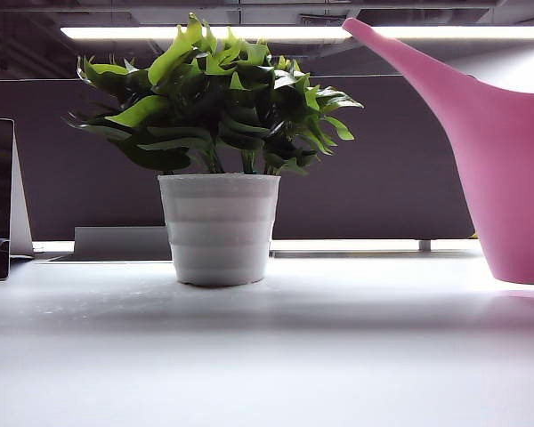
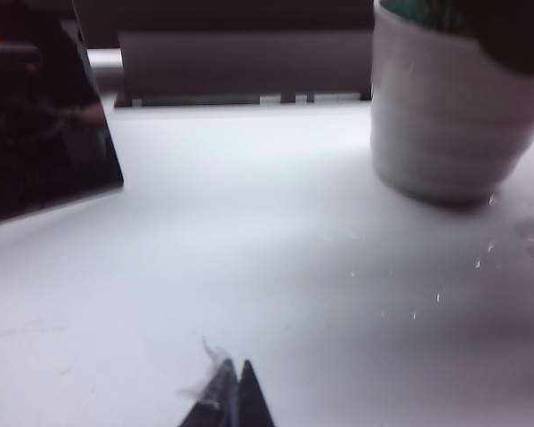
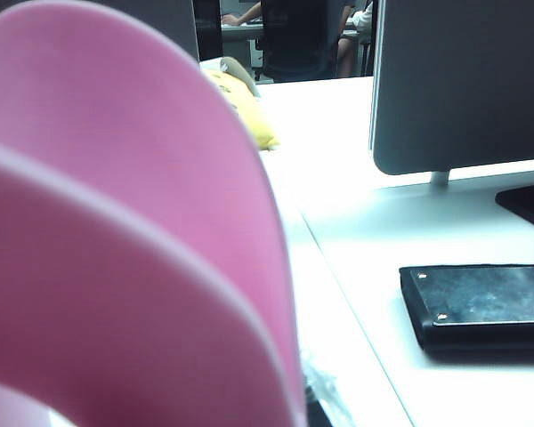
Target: Pick up the watering can from the table, water the potted plant, and put the can back.
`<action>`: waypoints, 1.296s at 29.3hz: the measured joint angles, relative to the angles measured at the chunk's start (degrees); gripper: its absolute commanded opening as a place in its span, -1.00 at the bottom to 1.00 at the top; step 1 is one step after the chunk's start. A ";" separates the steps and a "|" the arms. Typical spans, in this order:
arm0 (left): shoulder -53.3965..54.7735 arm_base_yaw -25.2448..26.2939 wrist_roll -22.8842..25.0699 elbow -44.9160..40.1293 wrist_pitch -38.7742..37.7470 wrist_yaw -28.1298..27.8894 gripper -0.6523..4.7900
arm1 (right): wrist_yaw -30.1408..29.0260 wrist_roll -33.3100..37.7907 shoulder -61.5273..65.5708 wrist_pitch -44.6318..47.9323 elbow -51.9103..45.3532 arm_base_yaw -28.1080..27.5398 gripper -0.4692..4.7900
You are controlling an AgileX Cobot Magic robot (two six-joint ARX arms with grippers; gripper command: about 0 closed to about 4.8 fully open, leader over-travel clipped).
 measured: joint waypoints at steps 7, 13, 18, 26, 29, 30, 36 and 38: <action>0.00 -0.02 -0.02 -0.09 0.28 0.02 -0.78 | -0.28 -1.77 1.03 0.09 0.00 0.00 -0.83; 0.00 0.00 -0.02 -0.09 0.26 0.00 -0.78 | -0.28 -2.23 3.15 1.51 0.04 0.07 -0.83; 0.00 -0.02 -0.02 -0.09 0.26 0.00 -0.78 | -0.37 -2.08 3.50 2.03 0.07 0.07 -0.67; 0.00 0.00 -0.02 -0.09 0.26 0.00 -0.78 | -0.33 -2.03 3.50 2.29 -0.44 0.07 -0.34; 0.00 0.00 -0.02 -0.09 0.26 0.00 -0.78 | -0.17 -1.49 3.48 3.02 -1.95 0.04 -0.13; 0.00 0.00 -0.02 -0.09 0.26 0.00 -0.78 | -0.17 -1.46 3.48 3.23 -2.25 0.02 -0.01; 0.00 0.00 -0.02 -0.09 0.26 0.00 -0.78 | -0.37 -1.64 3.45 3.37 -4.92 0.00 0.07; 0.00 -0.02 -0.02 -0.09 0.26 0.00 -0.78 | -0.35 -1.64 3.45 4.72 -5.75 -0.02 0.08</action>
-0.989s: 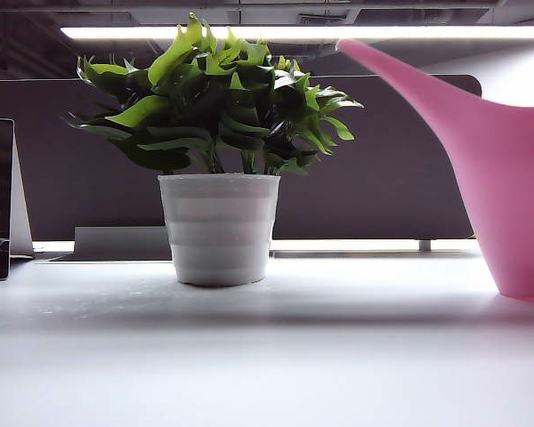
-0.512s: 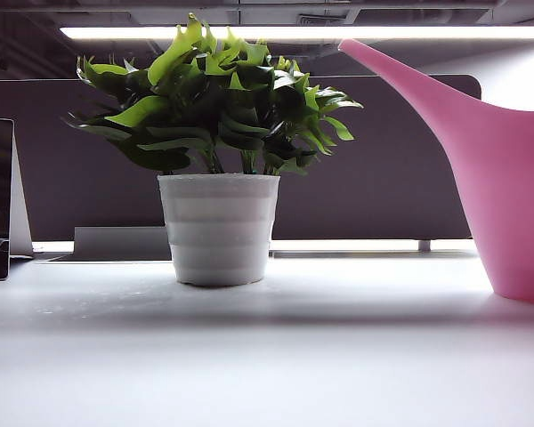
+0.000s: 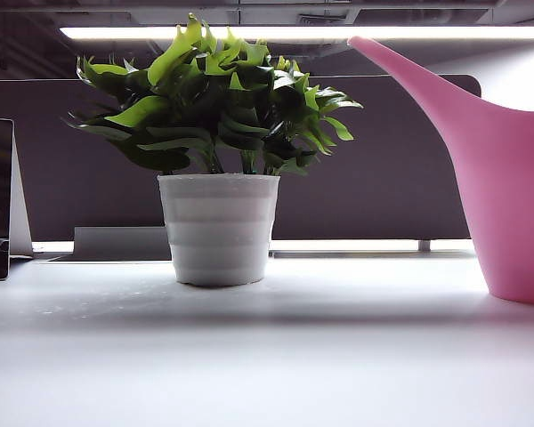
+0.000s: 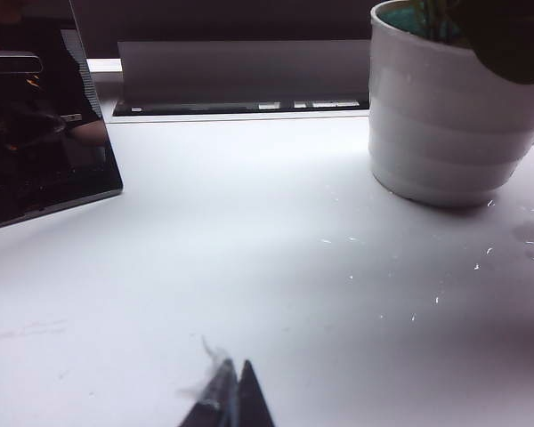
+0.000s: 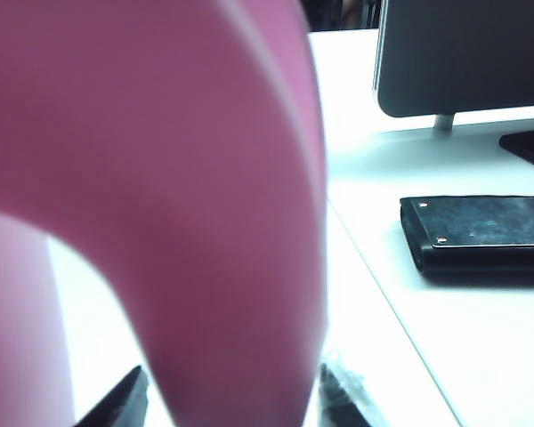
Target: Pick up the watering can from the table, water the potted plant, and put the can back.
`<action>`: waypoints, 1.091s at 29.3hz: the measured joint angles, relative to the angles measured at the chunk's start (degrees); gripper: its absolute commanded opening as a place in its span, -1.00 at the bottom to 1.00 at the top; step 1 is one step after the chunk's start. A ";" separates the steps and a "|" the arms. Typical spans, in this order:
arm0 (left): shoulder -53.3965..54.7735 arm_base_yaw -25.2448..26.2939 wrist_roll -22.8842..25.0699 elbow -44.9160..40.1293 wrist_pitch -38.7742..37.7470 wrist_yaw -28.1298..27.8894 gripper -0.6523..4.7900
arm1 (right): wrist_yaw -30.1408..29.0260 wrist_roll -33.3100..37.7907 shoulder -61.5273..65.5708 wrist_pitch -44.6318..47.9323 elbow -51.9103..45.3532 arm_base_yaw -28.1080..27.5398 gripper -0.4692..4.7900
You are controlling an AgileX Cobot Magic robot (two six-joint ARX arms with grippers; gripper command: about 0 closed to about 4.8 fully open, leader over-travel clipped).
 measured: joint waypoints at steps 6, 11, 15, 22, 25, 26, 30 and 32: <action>0.00 0.79 0.00 0.00 0.00 0.15 -0.78 | 0.02 1.44 -0.26 9.16 -5.27 0.00 0.04; -0.02 9.01 0.00 0.00 0.00 0.17 -0.78 | -0.81 7.89 -3.69 9.73 -10.69 0.02 -0.84; -0.02 11.78 0.00 -0.02 0.00 -0.04 -0.78 | -9.22 12.96 -4.55 9.77 -12.50 2.08 -0.84; -0.02 11.69 0.00 -0.02 0.00 0.00 -0.78 | -15.69 15.23 -4.55 9.79 -12.50 2.36 -0.84; -0.02 11.69 0.00 -0.02 0.00 0.00 -0.78 | -15.72 15.26 -4.55 9.79 -12.50 2.27 -0.84; -0.02 11.69 0.00 -0.02 0.00 0.00 -0.78 | -15.72 15.26 -4.55 9.79 -12.50 2.27 -0.84; -0.02 11.69 0.00 -0.02 0.00 0.00 -0.78 | -15.72 15.26 -4.52 9.79 -12.50 2.27 -0.84; -0.02 11.69 0.00 -0.02 0.00 0.00 -0.78 | -15.72 15.26 -4.52 9.77 -12.50 2.27 -0.84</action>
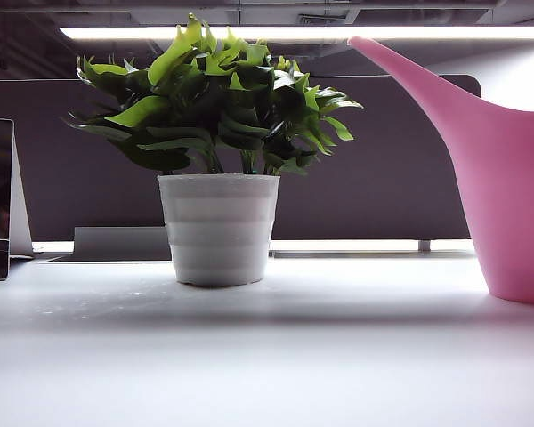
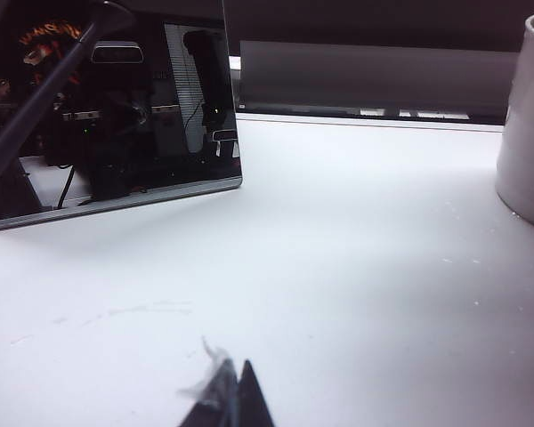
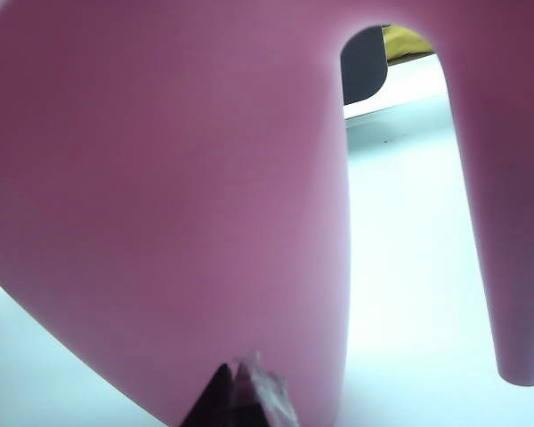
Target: Pick up the watering can from the table, water the potted plant, and put the can back.
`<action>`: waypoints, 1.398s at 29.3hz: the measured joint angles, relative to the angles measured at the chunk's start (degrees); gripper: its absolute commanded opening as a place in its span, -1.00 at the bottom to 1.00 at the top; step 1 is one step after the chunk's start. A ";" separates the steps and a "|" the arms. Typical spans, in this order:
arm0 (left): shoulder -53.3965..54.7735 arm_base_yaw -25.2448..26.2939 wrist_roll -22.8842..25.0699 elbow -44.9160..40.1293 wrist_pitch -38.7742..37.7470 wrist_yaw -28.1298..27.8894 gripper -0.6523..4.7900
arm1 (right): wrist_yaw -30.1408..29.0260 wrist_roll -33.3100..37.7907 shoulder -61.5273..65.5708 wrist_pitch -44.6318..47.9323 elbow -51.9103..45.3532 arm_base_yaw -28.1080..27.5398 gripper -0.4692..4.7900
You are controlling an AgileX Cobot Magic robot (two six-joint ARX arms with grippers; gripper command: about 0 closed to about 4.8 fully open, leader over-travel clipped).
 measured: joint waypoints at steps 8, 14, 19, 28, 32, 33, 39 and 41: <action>0.04 -0.02 0.00 -0.33 3.10 0.00 -0.78 | -0.02 0.00 0.00 0.00 0.00 0.00 -0.84; 0.02 -0.02 0.02 -0.33 7.76 0.00 -0.78 | -0.02 0.00 0.00 0.00 0.00 0.00 -0.84; 0.02 -0.02 0.00 -0.33 7.69 0.00 -0.78 | -0.02 0.00 0.00 0.00 0.00 0.00 -0.84; 0.02 -0.02 0.02 -0.33 7.69 0.00 -0.78 | -0.02 0.02 0.00 -0.02 0.00 0.00 -0.84; 0.02 -0.02 0.02 -0.33 7.69 0.00 -0.78 | -0.02 0.02 0.00 -0.87 0.00 0.00 -0.84; 0.02 -0.02 0.02 -0.33 7.69 0.00 -0.78 | -0.02 0.02 0.02 -1.05 0.00 0.00 -0.84; 0.02 -0.02 0.02 -0.33 7.69 0.00 -0.78 | -0.02 0.02 0.09 -1.29 0.00 0.00 -0.84; 0.02 -0.02 0.02 -0.33 7.69 0.00 -0.78 | -0.02 0.02 0.09 -1.29 0.00 0.00 -0.84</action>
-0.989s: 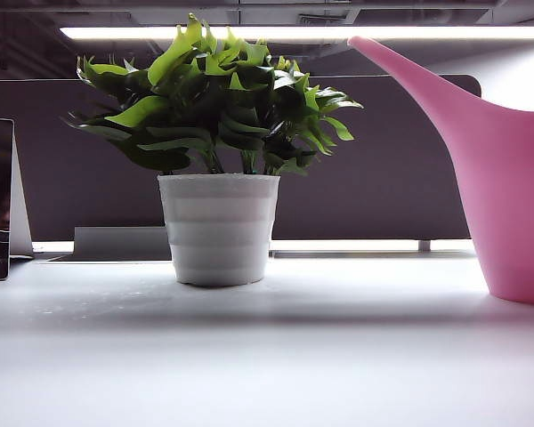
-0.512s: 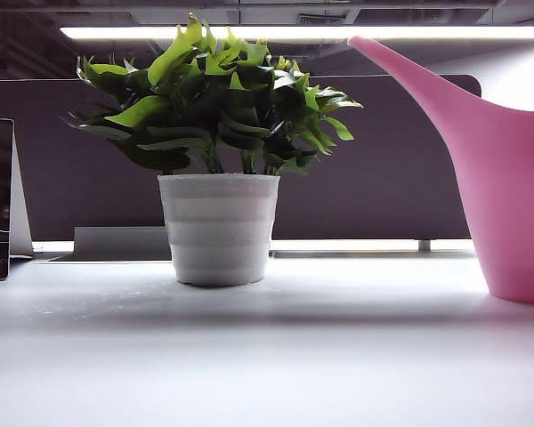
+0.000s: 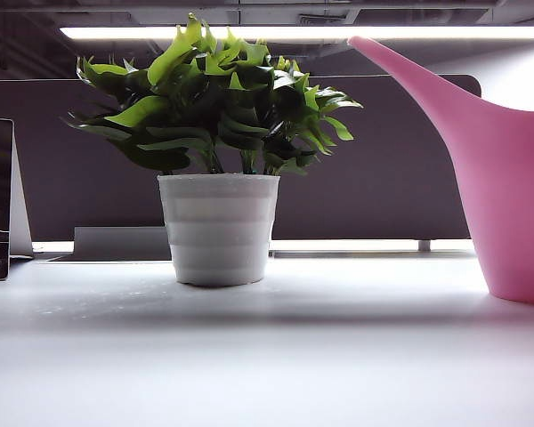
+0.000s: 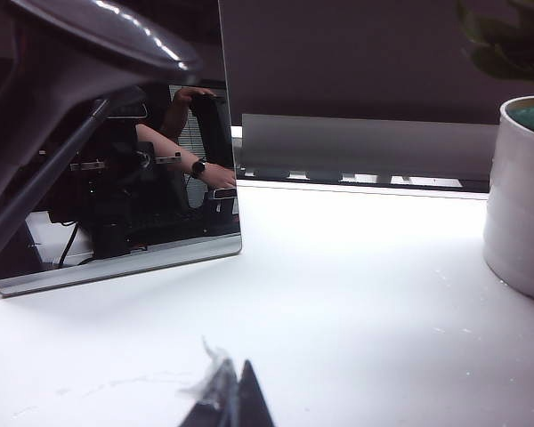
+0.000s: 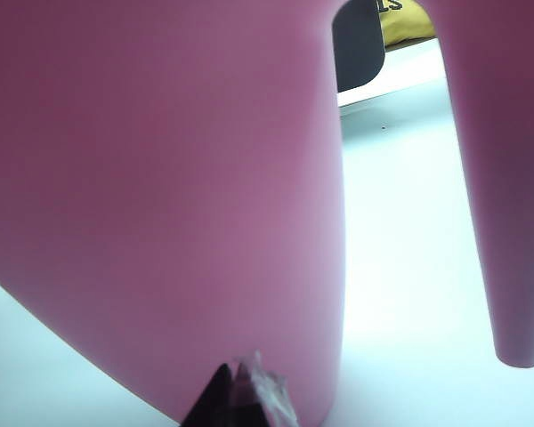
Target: Pick up the watering can from the table, water the potted plant, and put the can back.
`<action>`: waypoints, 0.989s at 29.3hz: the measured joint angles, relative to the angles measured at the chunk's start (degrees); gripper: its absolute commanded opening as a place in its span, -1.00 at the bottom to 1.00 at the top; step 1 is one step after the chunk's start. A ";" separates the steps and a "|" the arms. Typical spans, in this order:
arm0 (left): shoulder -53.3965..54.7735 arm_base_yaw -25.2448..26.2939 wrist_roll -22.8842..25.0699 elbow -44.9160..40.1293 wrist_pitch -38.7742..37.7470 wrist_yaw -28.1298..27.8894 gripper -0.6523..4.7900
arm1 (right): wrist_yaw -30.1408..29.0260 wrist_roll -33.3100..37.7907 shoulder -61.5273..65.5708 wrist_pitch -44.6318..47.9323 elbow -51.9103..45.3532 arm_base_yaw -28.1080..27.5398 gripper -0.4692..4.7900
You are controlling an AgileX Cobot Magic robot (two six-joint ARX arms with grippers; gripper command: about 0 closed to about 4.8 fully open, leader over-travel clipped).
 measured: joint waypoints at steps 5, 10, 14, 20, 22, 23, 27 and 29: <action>0.00 0.00 0.00 0.00 0.00 0.00 -0.78 | 0.04 -0.04 -3.32 -1.99 0.00 0.00 -0.84; 0.00 0.00 0.00 0.00 0.00 0.00 -0.78 | -0.81 -0.31 -20.26 -16.90 -0.04 1.25 -0.84; 0.00 0.00 0.00 0.00 -0.02 -0.02 -0.78 | 0.02 -2.45 -32.74 -27.98 -0.04 1.31 -0.84; 0.00 0.00 0.00 0.00 -0.02 -0.02 -0.78 | 2.58 -6.12 -47.50 -40.33 -0.22 1.38 -0.84; 0.00 0.00 0.00 0.00 0.00 0.00 -0.78 | 4.52 -6.40 -50.97 -44.13 -0.28 1.36 -0.84; 0.00 0.00 0.00 0.00 -0.02 0.00 -0.78 | 5.68 -6.51 -52.87 -46.23 -0.28 1.38 -0.84; 0.00 0.00 0.00 0.00 0.00 -0.02 -0.78 | 10.43 -6.62 -57.07 -51.47 -0.28 1.33 -0.84; 0.00 0.00 0.00 0.00 -0.02 0.00 -0.78 | 11.78 -6.73 -59.04 -54.60 -0.28 1.33 -0.84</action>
